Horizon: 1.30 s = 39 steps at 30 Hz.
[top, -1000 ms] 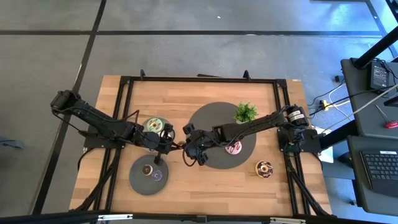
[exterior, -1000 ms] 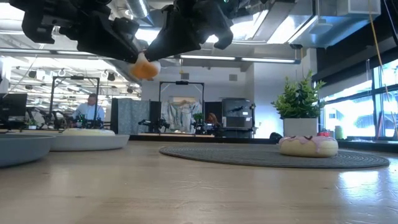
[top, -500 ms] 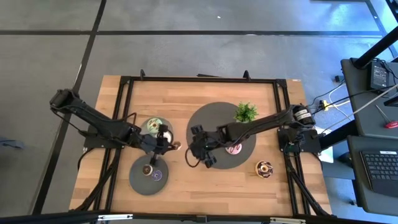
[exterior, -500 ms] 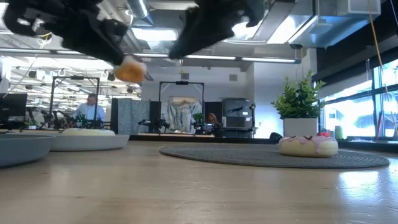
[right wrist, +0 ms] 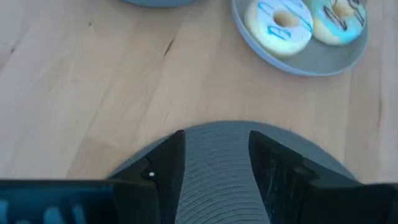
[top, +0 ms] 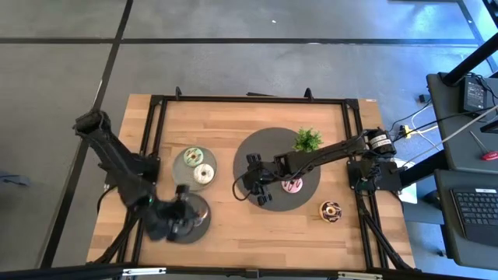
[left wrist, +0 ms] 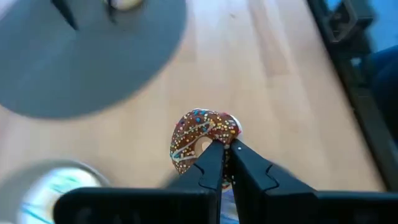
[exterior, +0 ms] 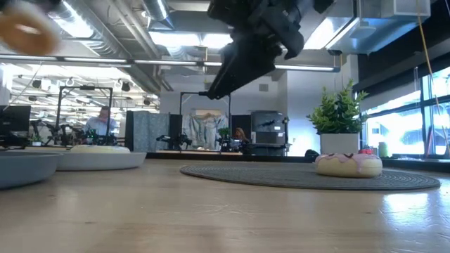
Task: Pick & Place donuts
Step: Put the small brown donut on the dark gray plate
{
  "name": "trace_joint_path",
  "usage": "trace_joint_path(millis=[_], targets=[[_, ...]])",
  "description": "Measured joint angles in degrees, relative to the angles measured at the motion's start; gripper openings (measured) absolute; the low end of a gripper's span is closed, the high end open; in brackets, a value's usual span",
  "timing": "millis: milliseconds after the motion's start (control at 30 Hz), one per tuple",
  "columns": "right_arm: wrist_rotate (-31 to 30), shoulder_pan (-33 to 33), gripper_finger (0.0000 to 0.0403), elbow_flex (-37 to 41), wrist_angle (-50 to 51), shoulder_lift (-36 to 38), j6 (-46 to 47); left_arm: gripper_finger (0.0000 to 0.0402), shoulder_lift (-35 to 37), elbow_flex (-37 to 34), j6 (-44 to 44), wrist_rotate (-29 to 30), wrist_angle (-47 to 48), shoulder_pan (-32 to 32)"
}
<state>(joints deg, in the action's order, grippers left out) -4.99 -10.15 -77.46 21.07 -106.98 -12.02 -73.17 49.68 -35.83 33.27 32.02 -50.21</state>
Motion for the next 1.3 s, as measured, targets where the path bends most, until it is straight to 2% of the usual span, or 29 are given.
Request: trace_joint_path(millis=[133,400,600,833,1067,1300], targets=[[0.04,0.25,0.0178,0.90,1.79,0.00,4.35,0.0017,-6.26,3.29,-9.66,0.47,1.27,-6.76],[0.04,0.24,0.0178,0.91,-2.20,0.00,5.93,0.0017,-19.82,10.65,-25.47,-1.58,20.75,-12.61],[0.07,0.25,0.0178,0.90,-3.59,0.00,5.78,0.0017,-24.54,12.35,-27.99,-2.67,19.83,-13.14],[0.07,0.33,0.0178,0.91,-3.48,0.00,5.73,0.0017,-26.61,12.56,-30.94,-6.43,19.35,-13.08],[0.07,0.43,0.0178,0.89,-3.44,0.00,5.58,0.0017,-28.99,12.56,-30.95,-6.00,19.36,-13.03],[0.07,0.50,0.0178,0.89,-3.44,0.00,5.71,0.0017,-29.33,12.56,-30.93,-8.89,19.39,-13.03]])
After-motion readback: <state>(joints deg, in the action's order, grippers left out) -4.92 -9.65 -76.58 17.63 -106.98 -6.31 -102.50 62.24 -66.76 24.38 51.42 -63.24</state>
